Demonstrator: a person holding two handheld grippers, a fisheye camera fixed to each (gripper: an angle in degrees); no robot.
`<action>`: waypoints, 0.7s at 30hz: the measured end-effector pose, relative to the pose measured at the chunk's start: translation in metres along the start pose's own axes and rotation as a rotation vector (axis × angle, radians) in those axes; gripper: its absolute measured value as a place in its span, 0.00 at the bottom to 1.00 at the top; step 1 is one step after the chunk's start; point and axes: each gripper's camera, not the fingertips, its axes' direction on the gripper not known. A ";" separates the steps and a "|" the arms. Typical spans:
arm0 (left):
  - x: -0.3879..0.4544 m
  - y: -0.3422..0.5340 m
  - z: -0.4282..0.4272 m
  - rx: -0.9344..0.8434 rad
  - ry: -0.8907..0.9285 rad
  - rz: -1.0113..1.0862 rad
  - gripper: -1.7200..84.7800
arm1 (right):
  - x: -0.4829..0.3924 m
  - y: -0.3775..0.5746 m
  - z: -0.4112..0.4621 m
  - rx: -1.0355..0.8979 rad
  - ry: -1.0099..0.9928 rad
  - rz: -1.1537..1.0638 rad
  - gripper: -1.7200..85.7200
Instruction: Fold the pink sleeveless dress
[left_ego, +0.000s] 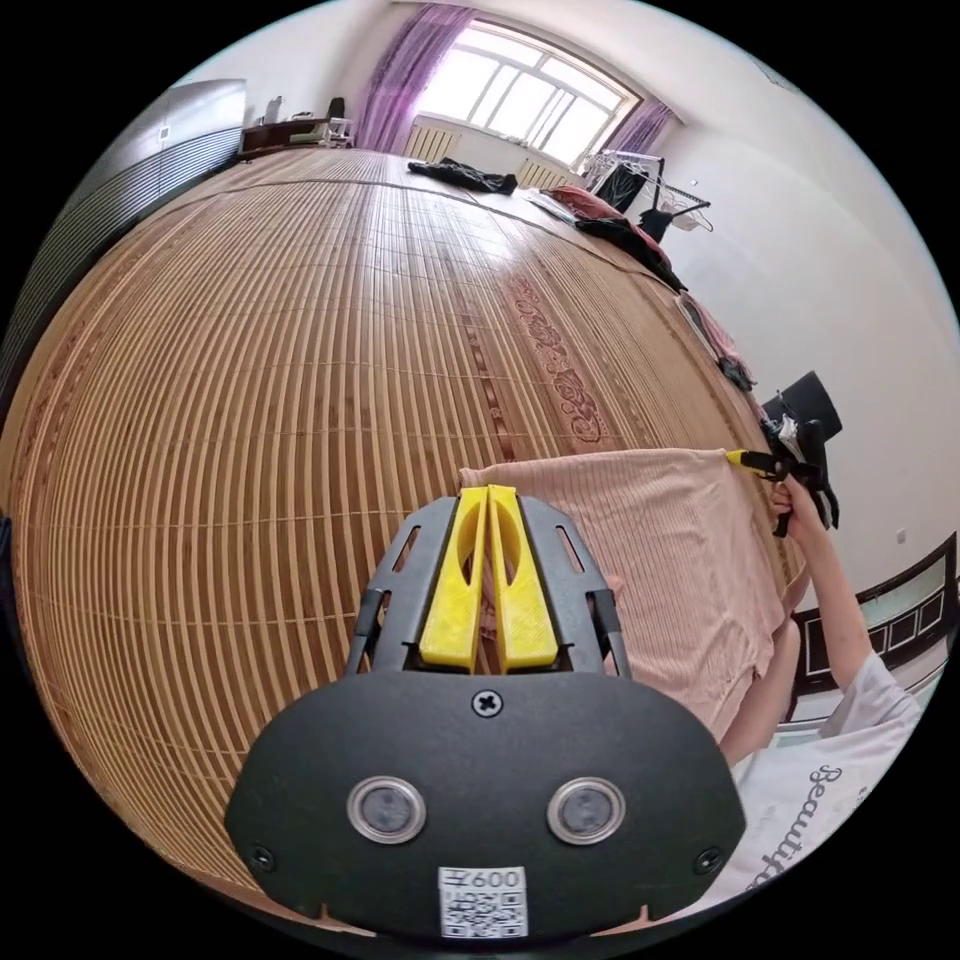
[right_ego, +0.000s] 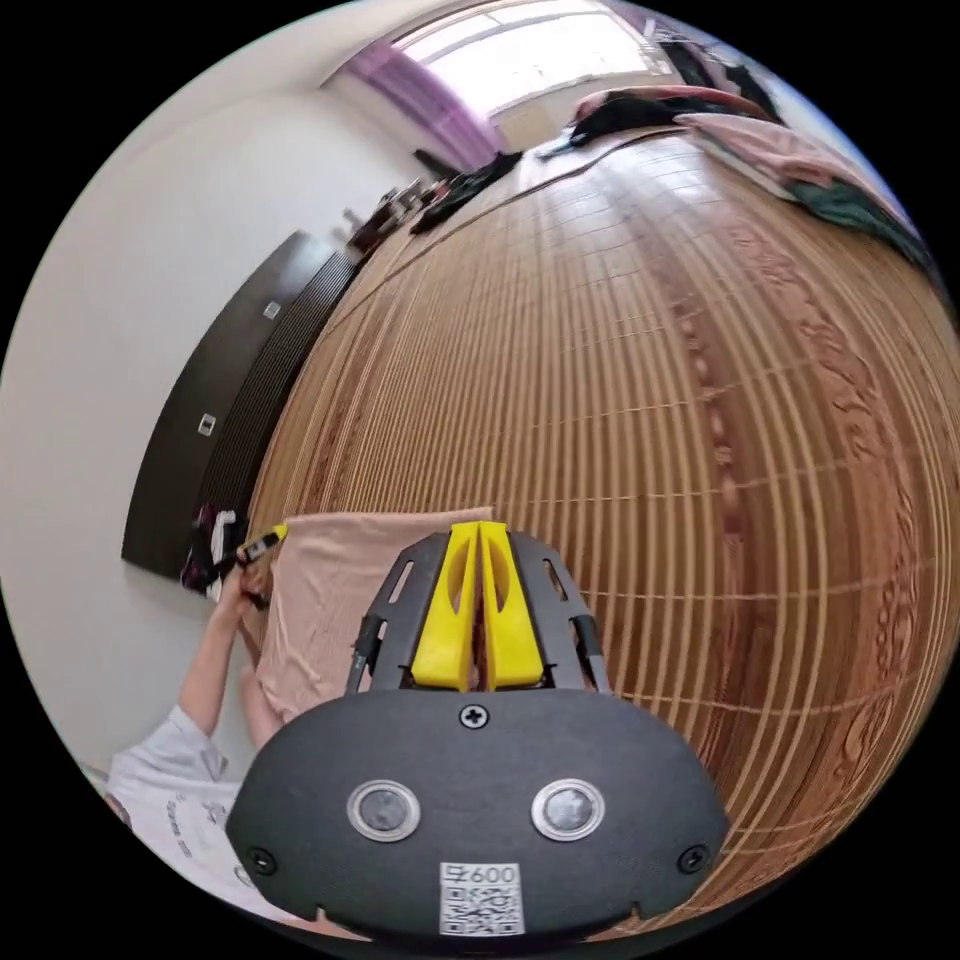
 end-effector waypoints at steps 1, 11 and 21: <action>0.010 0.001 0.002 0.001 -0.035 0.016 0.02 | 0.000 0.008 -0.007 0.042 -0.027 -0.020 0.01; 0.065 0.003 -0.007 0.023 -0.211 0.046 0.02 | -0.034 0.070 -0.024 -0.053 -0.081 -0.249 0.05; 0.324 -0.069 0.047 -0.005 -0.030 0.506 0.03 | -0.054 0.092 -0.010 -0.180 -0.011 -0.379 0.04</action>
